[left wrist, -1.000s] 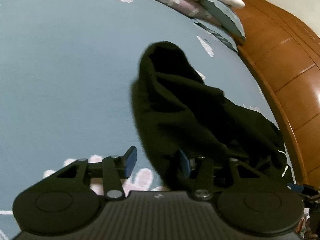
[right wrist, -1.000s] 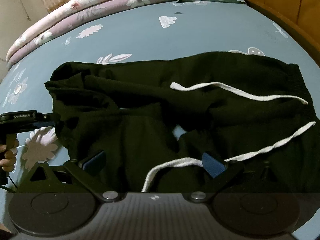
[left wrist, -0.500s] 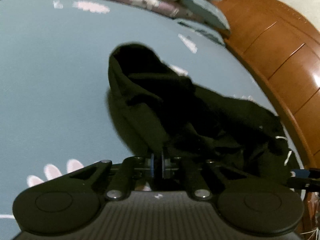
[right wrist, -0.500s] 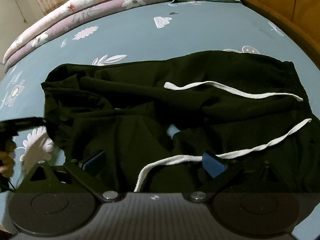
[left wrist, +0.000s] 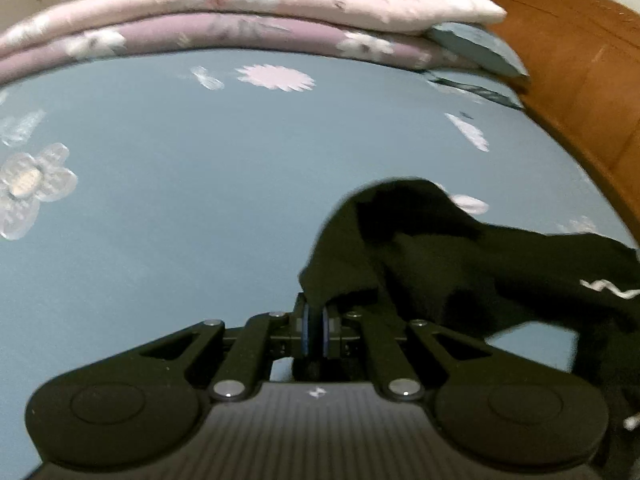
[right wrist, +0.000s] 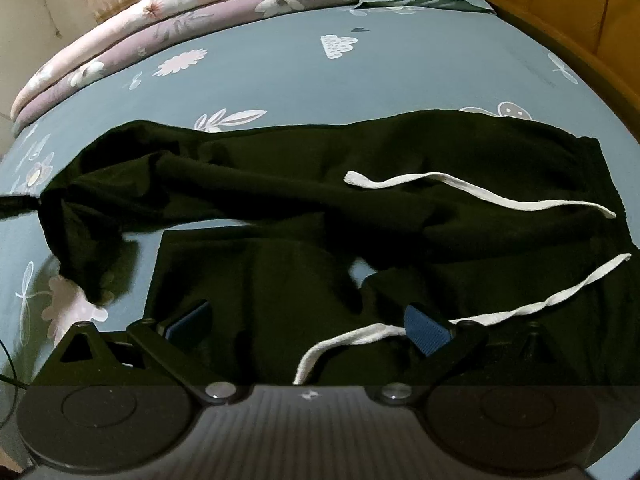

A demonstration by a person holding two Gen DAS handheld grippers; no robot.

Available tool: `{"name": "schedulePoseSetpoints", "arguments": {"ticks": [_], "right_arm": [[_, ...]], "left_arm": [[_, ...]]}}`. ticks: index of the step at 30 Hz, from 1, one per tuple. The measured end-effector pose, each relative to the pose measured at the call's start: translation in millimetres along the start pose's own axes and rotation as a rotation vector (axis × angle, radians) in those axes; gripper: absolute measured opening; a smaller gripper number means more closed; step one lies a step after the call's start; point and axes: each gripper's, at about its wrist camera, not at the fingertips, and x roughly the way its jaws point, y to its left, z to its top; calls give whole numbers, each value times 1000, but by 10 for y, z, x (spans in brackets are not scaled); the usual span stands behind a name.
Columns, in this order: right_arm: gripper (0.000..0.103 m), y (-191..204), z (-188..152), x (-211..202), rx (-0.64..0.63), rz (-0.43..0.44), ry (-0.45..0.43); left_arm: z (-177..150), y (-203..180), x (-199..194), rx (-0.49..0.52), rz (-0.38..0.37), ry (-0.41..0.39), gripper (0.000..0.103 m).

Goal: Fold clothes

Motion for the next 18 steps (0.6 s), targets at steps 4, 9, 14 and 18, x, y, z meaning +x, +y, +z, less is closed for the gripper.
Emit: {"name": "schedulePoseSetpoints", "arguments": {"ticks": [4, 9, 14, 18], "right_arm": [[103, 35, -9, 10, -9, -3, 6], [103, 29, -6, -5, -3, -8, 6], [103, 36, 4, 20, 4, -1, 6], [103, 44, 13, 55, -1, 9, 11]], "left_arm": [[92, 88, 73, 3, 80, -10, 11], [87, 120, 104, -8, 102, 11, 15], [14, 233, -16, -60, 93, 15, 39], [-98, 335, -150, -118, 64, 12, 41]]}}
